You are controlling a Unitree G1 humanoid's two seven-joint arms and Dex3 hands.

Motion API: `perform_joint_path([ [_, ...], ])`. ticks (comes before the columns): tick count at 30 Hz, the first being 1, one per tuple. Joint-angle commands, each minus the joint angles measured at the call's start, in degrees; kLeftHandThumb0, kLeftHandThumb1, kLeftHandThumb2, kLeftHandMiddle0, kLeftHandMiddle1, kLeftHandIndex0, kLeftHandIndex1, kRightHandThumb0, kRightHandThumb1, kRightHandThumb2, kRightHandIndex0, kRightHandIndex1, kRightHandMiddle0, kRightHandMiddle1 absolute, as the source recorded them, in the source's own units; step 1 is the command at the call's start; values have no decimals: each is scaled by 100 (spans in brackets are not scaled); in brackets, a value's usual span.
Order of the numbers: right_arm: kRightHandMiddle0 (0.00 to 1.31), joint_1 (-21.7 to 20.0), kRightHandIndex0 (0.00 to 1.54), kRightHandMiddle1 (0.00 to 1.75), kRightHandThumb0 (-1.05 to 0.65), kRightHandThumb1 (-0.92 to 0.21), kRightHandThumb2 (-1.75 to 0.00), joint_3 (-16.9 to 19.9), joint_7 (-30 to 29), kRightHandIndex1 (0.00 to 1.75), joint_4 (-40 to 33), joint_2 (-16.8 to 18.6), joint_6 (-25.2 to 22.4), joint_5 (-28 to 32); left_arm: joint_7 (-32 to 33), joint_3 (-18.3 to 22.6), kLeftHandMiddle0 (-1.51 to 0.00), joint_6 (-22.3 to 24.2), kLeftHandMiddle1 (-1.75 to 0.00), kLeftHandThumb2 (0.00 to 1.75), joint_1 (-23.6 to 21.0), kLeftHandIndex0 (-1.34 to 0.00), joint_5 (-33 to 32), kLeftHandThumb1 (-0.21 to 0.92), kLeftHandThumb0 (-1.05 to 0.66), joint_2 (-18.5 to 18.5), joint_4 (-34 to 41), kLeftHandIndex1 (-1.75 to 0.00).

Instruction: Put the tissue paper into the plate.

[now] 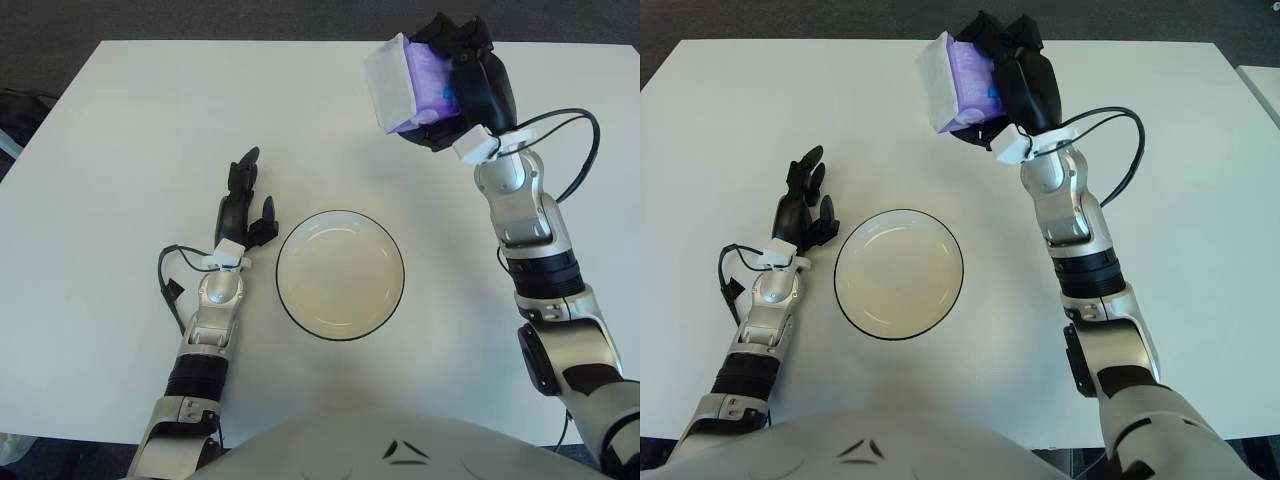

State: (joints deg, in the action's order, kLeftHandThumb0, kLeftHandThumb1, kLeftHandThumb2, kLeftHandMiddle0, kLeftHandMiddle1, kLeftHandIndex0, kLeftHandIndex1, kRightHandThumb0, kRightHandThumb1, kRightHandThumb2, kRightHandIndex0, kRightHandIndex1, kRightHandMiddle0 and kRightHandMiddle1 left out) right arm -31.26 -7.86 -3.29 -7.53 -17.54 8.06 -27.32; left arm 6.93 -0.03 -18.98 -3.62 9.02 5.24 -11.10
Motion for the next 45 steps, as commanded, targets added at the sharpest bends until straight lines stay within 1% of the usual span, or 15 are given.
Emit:
perform_joint_path([
  [1, 96, 228, 74, 175, 53, -16, -151, -5, 107, 175, -307, 63, 1, 81, -11, -43, -28, 187, -3, 83, 377, 0, 31, 92, -70, -45, -393, -62],
  [6, 96, 614, 74, 175, 53, -16, -151, -103, 183, 175, -683, 141, 168, 15, -25, -44, -28, 203, -3, 83, 381, 0, 24, 92, -70, -42, -385, -61],
  [8, 97, 897, 74, 175, 53, -15, -151, -188, 304, 175, -982, 118, 259, 34, -33, -45, -28, 210, -3, 83, 378, 0, 21, 92, -70, -39, -384, -61],
  [9, 97, 1009, 74, 175, 53, -15, -151, -220, 410, 175, -1101, 92, 303, 115, -35, -47, -28, 217, -3, 83, 376, 0, 23, 92, -70, -37, -382, -61],
  [11, 97, 1108, 74, 175, 53, -15, -152, -243, 594, 175, -1214, 59, 345, 268, -36, -48, -28, 230, -3, 83, 372, 0, 26, 92, -71, -33, -378, -61],
  [16, 96, 1179, 74, 175, 53, -15, -152, -280, 1081, 175, -1328, 7, 397, 641, -40, -45, -29, 263, -3, 83, 351, 0, 31, 92, -70, -18, -390, -61],
  [19, 94, 1254, 74, 175, 53, -16, -151, -359, 1520, 175, -1457, -60, 294, 921, -41, -49, -30, 283, -4, 84, 336, 0, 52, 92, -71, 1, -415, -62],
  [22, 93, 1347, 73, 175, 53, -16, -150, -408, 1815, 175, -1577, -134, 238, 1037, -46, -48, -30, 277, -4, 84, 324, 0, 64, 92, -71, 19, -444, -62],
  [25, 93, 1523, 73, 175, 52, -17, -149, -485, 2098, 175, -1829, -247, 131, 985, -51, -47, -29, 256, -3, 85, 300, 0, 70, 92, -72, 31, -491, -61],
  [30, 94, 1589, 72, 175, 52, -18, -148, -532, 2359, 175, -2011, -324, 49, 958, -51, -39, -27, 240, -2, 86, 262, 0, 65, 92, -73, 39, -538, -62],
  [35, 96, 1650, 72, 175, 52, -18, -148, -559, 2533, 175, -2088, -322, 30, 1036, -53, -51, -27, 266, -2, 87, 253, 0, 74, 92, -73, 41, -531, -62],
  [42, 94, 1703, 71, 175, 52, -19, -147, -705, 2679, 175, -2044, -275, 107, 1152, -38, -58, -27, 294, -2, 88, 243, 0, 83, 92, -73, 30, -542, -62],
  [45, 93, 1681, 71, 175, 52, -19, -147, -767, 2772, 175, -2004, -310, 237, 1242, -40, -44, -27, 260, -2, 88, 228, 0, 45, 92, -73, 12, -606, -62],
])
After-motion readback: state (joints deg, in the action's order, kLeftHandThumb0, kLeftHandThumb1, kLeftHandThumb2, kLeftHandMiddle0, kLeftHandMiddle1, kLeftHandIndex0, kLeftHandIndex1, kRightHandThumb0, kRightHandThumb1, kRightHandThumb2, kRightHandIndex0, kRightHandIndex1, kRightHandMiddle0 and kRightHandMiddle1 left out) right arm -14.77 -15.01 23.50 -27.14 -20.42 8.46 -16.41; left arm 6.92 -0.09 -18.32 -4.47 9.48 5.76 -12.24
